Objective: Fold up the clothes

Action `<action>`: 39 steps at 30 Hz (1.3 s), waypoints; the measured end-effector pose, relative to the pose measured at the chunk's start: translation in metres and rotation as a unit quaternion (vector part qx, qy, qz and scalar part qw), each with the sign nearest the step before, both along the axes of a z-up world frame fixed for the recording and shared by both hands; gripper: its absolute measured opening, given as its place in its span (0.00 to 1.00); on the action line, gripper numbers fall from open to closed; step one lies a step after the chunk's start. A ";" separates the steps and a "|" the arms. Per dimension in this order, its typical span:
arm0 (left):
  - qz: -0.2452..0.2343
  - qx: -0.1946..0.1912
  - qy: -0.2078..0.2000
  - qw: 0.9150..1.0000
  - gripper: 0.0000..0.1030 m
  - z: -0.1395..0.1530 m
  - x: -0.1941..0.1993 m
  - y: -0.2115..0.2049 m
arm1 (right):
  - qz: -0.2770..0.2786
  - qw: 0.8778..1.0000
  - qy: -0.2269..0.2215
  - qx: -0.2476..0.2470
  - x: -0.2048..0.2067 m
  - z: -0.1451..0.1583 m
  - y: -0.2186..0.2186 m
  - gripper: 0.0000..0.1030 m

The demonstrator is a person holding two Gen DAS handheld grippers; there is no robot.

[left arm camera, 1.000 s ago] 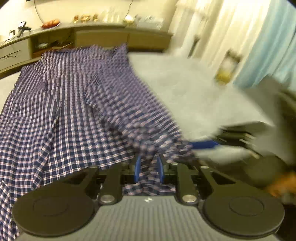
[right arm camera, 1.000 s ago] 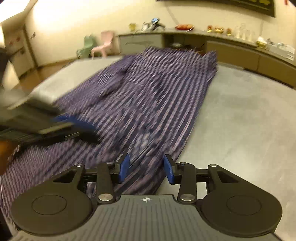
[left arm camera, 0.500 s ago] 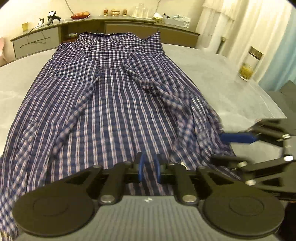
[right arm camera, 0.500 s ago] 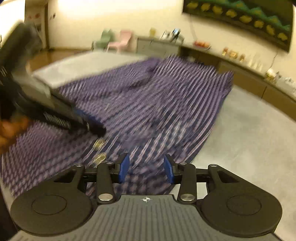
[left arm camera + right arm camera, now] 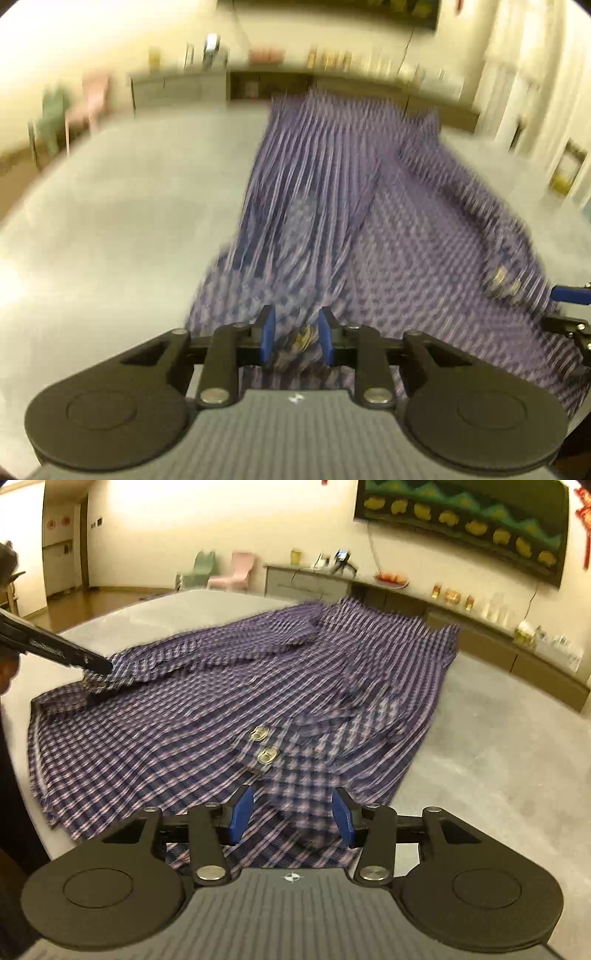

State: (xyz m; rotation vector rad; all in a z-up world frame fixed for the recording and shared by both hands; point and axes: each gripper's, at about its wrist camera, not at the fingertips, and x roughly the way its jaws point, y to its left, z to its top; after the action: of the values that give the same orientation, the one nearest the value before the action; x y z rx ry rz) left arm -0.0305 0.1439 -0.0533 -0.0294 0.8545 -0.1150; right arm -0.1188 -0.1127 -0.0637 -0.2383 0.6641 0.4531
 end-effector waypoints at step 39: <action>-0.123 0.043 -0.002 0.991 0.23 0.020 -0.031 -0.050 | -0.094 0.994 0.021 0.042 -0.051 -0.011 -0.031 0.73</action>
State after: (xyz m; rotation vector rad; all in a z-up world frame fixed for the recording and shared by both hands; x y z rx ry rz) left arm -0.0611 0.0944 -0.0328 0.1569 0.8556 -0.3095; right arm -0.1696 -0.1441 -0.0747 -0.0855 0.7003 0.3062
